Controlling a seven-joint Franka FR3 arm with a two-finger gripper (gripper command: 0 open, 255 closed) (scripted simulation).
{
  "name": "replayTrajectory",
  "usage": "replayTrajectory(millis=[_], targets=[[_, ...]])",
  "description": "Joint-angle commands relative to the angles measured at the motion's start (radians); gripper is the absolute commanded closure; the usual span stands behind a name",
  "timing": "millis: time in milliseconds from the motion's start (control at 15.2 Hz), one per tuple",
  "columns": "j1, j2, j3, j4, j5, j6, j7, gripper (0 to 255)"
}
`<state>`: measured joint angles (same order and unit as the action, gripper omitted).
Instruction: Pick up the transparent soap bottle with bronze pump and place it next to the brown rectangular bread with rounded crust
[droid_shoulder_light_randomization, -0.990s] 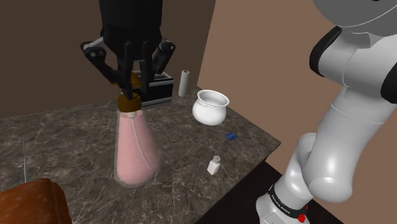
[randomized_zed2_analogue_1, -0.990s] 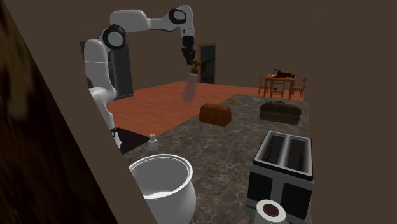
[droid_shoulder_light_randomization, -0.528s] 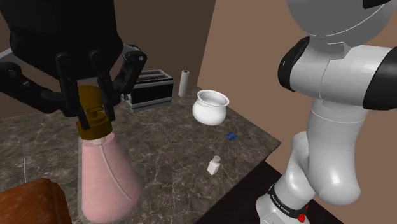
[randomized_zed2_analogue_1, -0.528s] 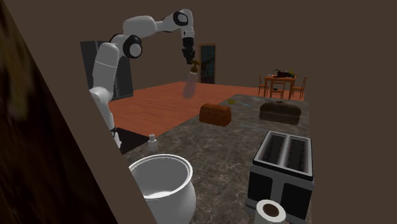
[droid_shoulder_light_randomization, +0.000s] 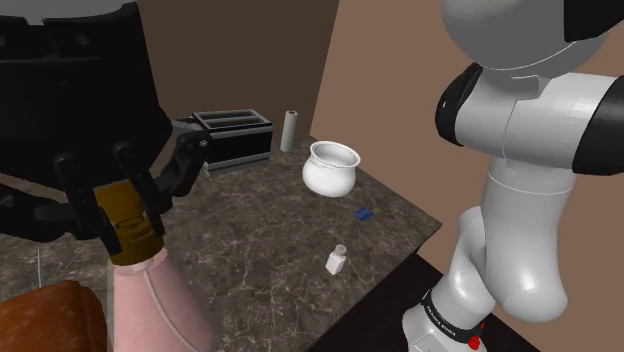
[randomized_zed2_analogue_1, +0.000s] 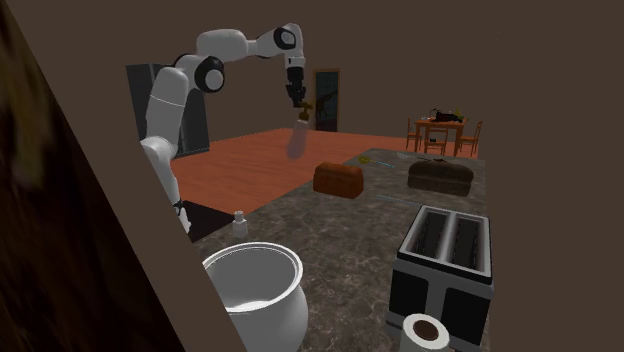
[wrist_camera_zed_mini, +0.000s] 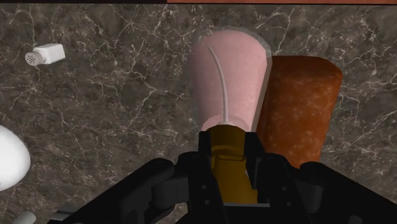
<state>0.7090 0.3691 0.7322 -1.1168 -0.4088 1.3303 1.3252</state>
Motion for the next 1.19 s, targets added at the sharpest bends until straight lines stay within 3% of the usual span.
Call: replayTrajectory(millis=[0, 1122], targets=[[-0.022, -0.020, 0.002, -0.058, 0.015, 0.041, 0.003, 255], [-0.107, -0.094, 0.003, -0.386, 0.065, 0.305, 0.028, 255]])
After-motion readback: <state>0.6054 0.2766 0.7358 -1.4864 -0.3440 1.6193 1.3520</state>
